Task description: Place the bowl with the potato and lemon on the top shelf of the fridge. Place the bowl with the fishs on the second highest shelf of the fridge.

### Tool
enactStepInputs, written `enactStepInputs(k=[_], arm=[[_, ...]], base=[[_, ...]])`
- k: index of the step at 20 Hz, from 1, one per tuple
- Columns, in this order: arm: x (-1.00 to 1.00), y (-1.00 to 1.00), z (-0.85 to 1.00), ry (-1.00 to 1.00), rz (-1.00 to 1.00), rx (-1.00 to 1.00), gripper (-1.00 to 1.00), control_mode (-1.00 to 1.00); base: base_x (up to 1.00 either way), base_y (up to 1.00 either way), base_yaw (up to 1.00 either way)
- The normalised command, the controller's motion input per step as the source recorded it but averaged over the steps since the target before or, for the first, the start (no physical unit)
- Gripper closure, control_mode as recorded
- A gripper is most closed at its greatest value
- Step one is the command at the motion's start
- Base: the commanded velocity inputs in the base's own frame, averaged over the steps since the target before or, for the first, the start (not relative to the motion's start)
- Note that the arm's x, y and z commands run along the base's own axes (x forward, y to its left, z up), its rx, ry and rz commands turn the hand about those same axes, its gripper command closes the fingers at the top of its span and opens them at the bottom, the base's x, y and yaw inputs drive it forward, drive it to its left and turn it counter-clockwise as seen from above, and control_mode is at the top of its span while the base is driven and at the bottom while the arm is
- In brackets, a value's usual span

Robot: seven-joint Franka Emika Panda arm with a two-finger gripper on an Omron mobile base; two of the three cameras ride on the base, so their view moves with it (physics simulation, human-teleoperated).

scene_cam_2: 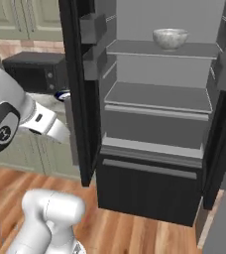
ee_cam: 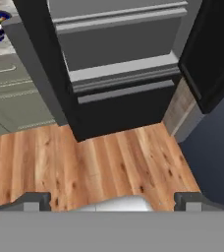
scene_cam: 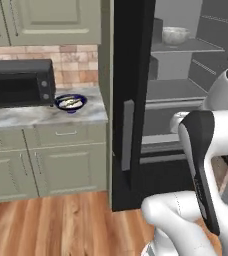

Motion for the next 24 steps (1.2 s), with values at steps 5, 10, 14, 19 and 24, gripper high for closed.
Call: enactStepInputs(k=[5, 10, 14, 19, 24], arm=[[0.0, 0.0, 0.0, 0.0, 0.0, 0.0, -1.0, 1.0], [0.0, 0.0, 0.0, 0.0, 0.0, 0.0, -1.0, 1.0], [0.0, 0.0, 0.0, 0.0, 0.0, 0.0, -1.0, 1.0], [0.0, 0.0, 0.0, 0.0, 0.0, 0.0, -1.0, 1.0], [0.0, 0.0, 0.0, 0.0, 0.0, 0.0, -1.0, 1.0]], base=[[-0.02, 1.0, 0.19], [0.94, 1.0, 0.0], [1.0, 0.92, 0.0], [1.0, 0.33, 0.0], [0.87, -0.2, -0.01]])
